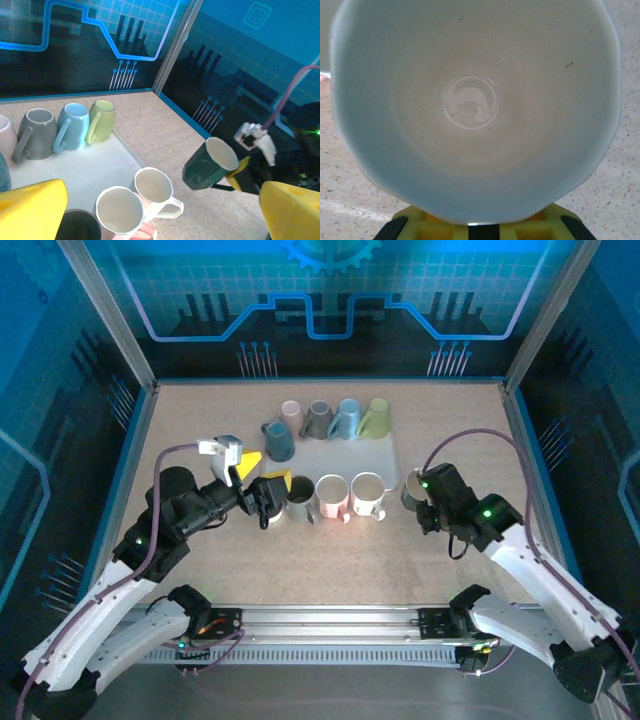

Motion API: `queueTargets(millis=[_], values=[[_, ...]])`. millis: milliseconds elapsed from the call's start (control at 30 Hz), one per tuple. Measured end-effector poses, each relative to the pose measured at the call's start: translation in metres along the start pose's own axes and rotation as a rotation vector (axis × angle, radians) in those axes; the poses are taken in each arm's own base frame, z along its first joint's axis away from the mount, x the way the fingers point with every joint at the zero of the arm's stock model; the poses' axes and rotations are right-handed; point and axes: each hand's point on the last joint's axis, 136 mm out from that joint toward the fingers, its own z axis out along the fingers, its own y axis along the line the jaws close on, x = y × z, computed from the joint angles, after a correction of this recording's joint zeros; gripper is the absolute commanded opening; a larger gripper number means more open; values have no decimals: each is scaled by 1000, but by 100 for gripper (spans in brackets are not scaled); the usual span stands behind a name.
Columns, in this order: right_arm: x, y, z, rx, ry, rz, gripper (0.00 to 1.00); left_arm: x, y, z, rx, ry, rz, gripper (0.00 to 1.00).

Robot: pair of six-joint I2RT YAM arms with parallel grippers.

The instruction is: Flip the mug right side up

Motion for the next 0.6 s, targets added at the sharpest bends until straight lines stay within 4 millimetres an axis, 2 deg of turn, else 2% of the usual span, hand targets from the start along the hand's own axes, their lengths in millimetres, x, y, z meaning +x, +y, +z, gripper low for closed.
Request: queueTargets(millis=[233, 600], values=[[11, 10, 36, -1, 59, 9, 0, -1, -7, -5, 11, -12, 25, 99], [6, 18, 60, -17, 63, 33, 0, 0, -5, -10, -2, -26, 36, 99]])
